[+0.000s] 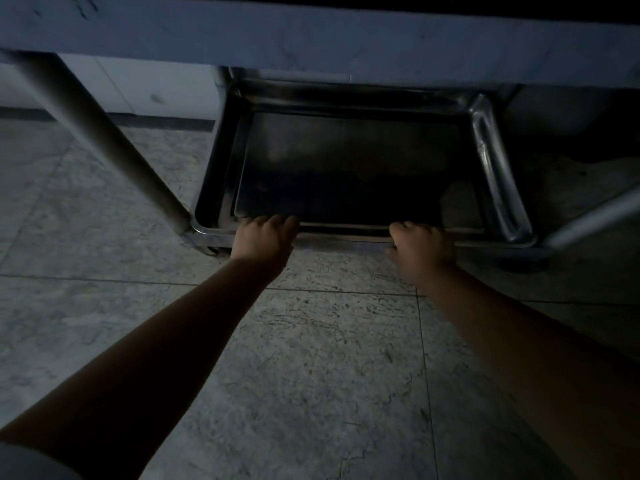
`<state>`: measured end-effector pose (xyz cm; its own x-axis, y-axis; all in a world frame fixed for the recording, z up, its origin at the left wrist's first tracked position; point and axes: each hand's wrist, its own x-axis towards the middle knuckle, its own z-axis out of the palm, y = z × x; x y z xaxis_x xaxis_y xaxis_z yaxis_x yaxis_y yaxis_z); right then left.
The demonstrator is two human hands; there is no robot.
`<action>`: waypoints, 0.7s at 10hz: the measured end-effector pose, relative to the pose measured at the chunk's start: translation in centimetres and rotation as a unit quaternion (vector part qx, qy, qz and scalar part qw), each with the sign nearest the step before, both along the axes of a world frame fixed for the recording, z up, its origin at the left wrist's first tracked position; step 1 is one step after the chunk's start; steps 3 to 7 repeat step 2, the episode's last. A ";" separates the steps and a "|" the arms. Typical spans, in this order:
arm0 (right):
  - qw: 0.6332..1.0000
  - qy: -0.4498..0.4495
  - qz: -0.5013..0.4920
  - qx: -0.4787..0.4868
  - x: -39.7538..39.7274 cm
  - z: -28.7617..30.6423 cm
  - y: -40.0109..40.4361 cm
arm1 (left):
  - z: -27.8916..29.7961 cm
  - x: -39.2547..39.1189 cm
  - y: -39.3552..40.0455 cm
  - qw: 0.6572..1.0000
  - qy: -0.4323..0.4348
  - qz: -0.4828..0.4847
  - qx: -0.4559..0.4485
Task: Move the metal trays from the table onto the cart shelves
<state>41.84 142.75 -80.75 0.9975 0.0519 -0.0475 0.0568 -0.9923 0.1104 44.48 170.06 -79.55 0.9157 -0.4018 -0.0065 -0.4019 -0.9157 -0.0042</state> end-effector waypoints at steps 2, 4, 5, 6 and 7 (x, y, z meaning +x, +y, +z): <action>0.997 0.065 0.001 0.035 -2.1 1.2 -0.5 | 0.5 -2.7 -0.3 0.997 0.054 -0.006 0.054; 0.997 0.065 0.001 0.035 -2.1 1.2 -0.5 | 0.5 -2.7 -0.3 0.997 0.054 -0.006 0.054; 0.997 0.065 0.001 0.035 -2.1 1.2 -0.5 | 0.5 -2.7 -0.3 0.997 0.054 -0.006 0.054; 0.997 0.065 0.001 0.035 -2.1 1.2 -0.5 | 0.5 -2.7 -0.3 0.997 0.054 -0.006 0.054; 0.997 0.065 0.001 0.035 -2.1 1.2 -0.5 | 0.5 -2.7 -0.3 0.997 0.054 -0.006 0.054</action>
